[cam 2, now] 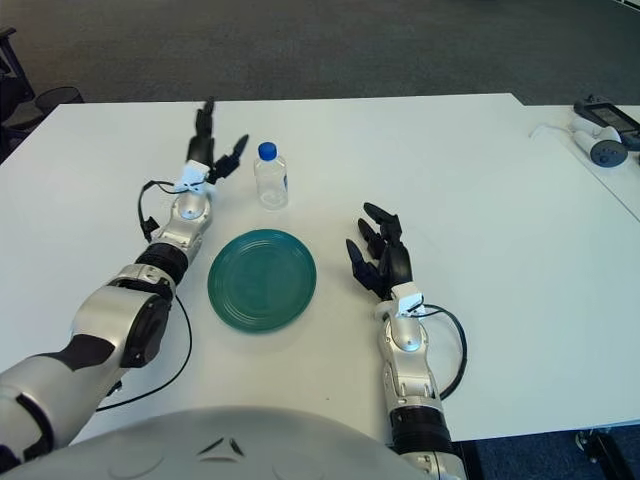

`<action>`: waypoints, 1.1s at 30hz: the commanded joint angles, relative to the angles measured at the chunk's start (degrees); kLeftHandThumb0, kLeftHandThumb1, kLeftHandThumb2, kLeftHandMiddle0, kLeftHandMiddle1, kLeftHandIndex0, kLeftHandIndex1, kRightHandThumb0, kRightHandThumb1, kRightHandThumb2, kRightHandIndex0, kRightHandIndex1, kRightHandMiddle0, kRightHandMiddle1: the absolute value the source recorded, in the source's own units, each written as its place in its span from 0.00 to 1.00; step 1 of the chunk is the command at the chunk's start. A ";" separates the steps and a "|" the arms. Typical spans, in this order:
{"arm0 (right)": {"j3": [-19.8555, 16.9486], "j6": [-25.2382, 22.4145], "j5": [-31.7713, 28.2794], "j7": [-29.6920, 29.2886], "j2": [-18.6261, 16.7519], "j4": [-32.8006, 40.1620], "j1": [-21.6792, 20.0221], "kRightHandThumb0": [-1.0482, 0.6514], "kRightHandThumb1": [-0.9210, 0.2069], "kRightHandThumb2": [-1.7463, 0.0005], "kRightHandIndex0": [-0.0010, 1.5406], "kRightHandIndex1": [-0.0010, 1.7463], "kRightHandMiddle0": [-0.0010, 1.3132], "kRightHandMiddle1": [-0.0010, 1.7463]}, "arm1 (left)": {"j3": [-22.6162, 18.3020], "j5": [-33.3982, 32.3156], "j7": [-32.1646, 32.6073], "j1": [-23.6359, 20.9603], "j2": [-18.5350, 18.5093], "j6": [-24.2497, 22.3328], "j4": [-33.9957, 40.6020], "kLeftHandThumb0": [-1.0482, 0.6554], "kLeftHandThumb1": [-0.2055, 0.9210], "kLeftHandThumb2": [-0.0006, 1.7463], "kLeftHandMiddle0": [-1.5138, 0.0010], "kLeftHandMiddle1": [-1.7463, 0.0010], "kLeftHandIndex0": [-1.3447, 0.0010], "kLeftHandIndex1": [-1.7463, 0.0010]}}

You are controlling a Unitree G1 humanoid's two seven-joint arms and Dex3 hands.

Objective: Put the bottle into the plate.

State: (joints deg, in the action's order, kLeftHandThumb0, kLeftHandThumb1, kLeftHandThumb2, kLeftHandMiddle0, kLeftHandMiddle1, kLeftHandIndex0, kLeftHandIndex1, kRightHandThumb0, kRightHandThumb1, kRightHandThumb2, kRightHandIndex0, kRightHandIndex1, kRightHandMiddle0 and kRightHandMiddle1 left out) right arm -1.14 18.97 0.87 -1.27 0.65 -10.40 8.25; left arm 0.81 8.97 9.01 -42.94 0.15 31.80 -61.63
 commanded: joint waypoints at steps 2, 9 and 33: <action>0.06 -3.40 -0.13 -0.01 -0.50 -3.32 1.91 0.21 0.00 0.78 0.28 0.02 0.00 0.48 | 0.52 -1.26 -6.58 -1.10 -0.67 -2.35 -0.53 0.00 1.00 0.27 0.96 0.99 1.00 0.88; -0.01 -3.34 -0.49 0.23 -0.66 -3.79 1.45 0.21 0.00 0.78 0.28 0.02 0.00 0.50 | 0.50 -3.81 -15.66 -1.14 0.33 -4.88 0.51 0.00 1.00 0.28 0.96 0.99 1.00 0.92; 0.25 -1.81 -0.08 0.25 -0.97 -5.93 0.30 0.21 0.00 0.77 0.30 0.04 0.00 0.56 | 8.16 3.01 -23.51 -2.81 -4.84 -5.83 3.00 0.00 1.00 0.13 1.00 1.00 1.00 1.00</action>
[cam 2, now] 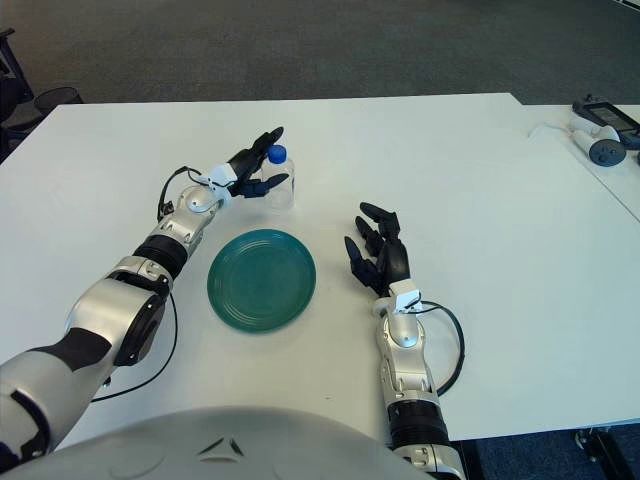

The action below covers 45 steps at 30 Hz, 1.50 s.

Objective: Put the bottle into the plate.

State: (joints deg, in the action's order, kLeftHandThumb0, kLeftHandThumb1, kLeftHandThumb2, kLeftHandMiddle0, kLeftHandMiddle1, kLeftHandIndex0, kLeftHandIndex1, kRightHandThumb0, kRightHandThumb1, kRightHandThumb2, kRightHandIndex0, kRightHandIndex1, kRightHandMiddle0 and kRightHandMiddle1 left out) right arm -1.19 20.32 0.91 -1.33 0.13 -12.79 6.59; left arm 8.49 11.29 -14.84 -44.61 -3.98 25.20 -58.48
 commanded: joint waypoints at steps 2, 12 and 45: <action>0.30 -3.17 -0.17 0.37 -0.43 -3.61 1.93 0.21 0.00 0.77 0.30 0.04 0.00 0.56 | 0.51 0.98 1.15 -1.09 -0.78 0.90 -0.16 0.00 1.00 0.12 1.00 1.00 1.00 1.00; 0.37 -2.43 -0.20 0.57 -0.32 -4.25 1.71 0.19 0.00 0.76 0.30 0.04 0.00 0.57 | -0.08 0.86 4.57 -0.95 -0.57 0.04 -0.49 0.00 1.00 0.11 1.00 1.00 1.00 1.00; -0.13 -1.92 -0.88 0.79 -0.20 -3.94 2.83 0.19 0.00 0.74 0.29 0.04 0.00 0.55 | 0.81 3.36 14.27 -1.99 1.11 1.99 -6.89 0.00 1.00 0.06 1.00 1.00 1.00 1.00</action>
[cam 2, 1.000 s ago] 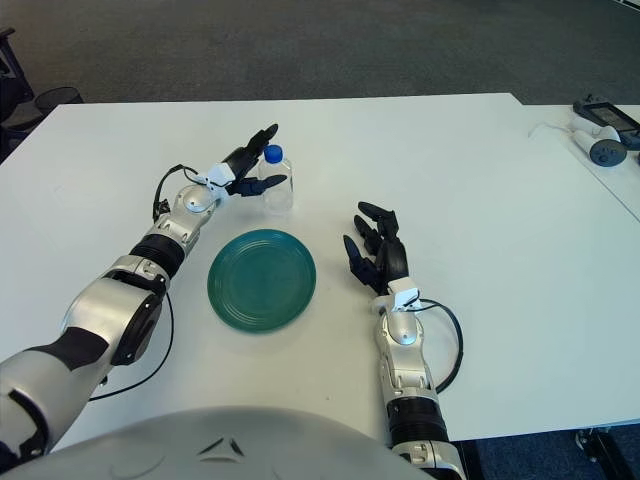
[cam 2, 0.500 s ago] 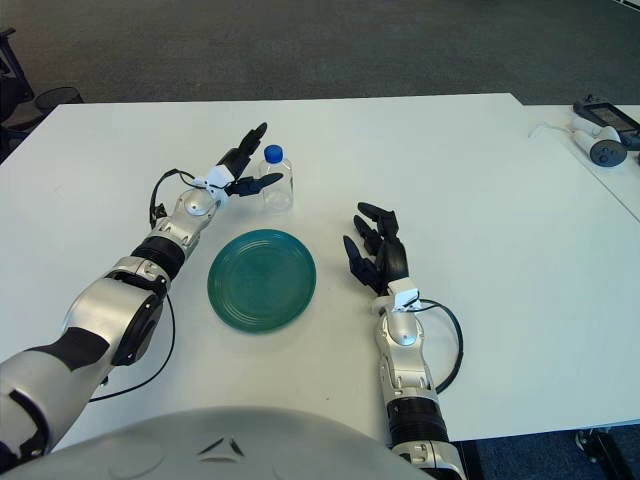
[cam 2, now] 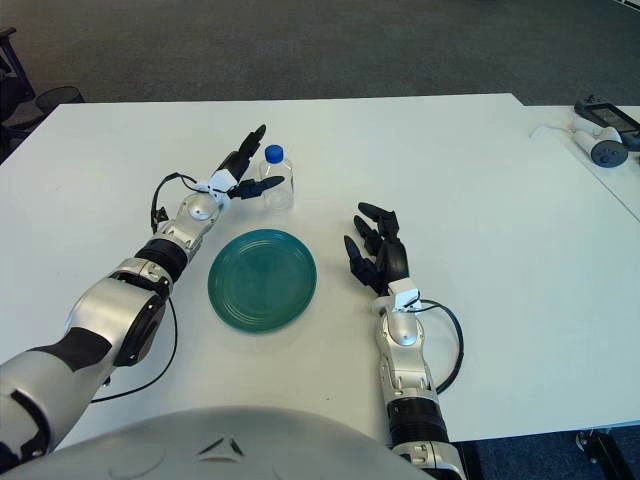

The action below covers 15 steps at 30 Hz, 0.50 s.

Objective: Put the bottle into the plate.

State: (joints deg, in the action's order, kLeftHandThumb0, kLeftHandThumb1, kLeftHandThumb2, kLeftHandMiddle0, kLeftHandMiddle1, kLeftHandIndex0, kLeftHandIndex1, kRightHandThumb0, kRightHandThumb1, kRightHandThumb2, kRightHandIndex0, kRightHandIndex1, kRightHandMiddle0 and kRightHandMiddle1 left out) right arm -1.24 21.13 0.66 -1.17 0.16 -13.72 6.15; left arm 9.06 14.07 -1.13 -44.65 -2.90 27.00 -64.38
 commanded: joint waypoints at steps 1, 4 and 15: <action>-0.09 -2.69 -0.66 0.68 -0.21 -3.07 3.26 0.19 0.00 0.74 0.29 0.04 0.00 0.55 | 0.27 0.62 0.54 -2.05 0.09 0.12 -1.23 0.00 1.00 0.06 1.00 1.00 1.00 1.00; -0.14 -2.65 -0.90 0.97 -0.13 -2.81 3.51 0.19 0.00 0.75 0.29 0.04 0.00 0.56 | 0.56 0.89 0.33 -2.35 0.35 -0.08 -1.88 0.00 1.00 0.06 1.00 1.00 1.00 1.00; -0.57 -2.55 -1.43 1.59 -0.22 -2.33 4.08 0.20 0.00 0.75 0.28 0.04 0.00 0.55 | 1.13 1.08 -0.86 -2.92 1.16 0.07 -3.36 0.00 1.00 0.08 1.00 1.00 1.00 1.00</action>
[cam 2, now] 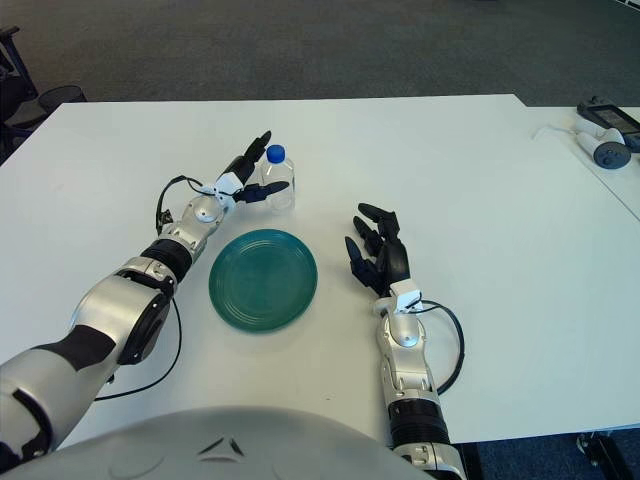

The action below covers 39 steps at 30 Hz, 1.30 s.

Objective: Put the bottle into the plate.

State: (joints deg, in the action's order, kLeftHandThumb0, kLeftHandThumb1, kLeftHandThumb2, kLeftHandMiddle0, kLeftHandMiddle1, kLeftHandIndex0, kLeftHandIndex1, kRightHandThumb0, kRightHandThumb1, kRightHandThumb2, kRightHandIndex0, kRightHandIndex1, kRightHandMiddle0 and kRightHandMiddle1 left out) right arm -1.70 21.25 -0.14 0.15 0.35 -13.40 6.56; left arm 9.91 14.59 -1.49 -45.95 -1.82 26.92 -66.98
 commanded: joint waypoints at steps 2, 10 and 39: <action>-0.22 -2.67 -0.68 0.31 -0.34 -2.55 3.74 0.20 0.00 0.74 0.28 0.04 0.00 0.55 | 0.42 0.57 -0.55 -1.72 0.26 0.15 -0.91 0.00 1.00 0.08 1.00 1.00 1.00 1.00; -0.40 -2.78 -0.67 0.18 -0.47 -2.25 3.98 0.20 0.00 0.73 0.28 0.04 0.00 0.53 | 0.48 0.34 -1.65 -2.10 0.77 0.04 -1.37 0.00 1.00 0.08 1.00 1.00 1.00 1.00; -0.52 -2.66 -1.01 0.54 -0.61 -1.71 4.61 0.19 0.00 0.72 0.27 0.05 0.00 0.53 | 0.55 0.43 -0.91 -2.12 2.14 0.12 -2.26 0.00 1.00 0.09 1.00 1.00 1.00 1.00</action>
State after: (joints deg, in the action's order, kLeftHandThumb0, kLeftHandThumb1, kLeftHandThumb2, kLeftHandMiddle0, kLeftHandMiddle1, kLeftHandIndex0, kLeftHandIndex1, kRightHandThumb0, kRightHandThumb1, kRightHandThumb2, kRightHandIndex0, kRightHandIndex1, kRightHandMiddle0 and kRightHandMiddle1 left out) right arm -2.14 21.28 -0.64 0.60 0.20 -12.42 7.59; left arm 10.57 14.68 -3.04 -46.84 0.39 26.93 -68.34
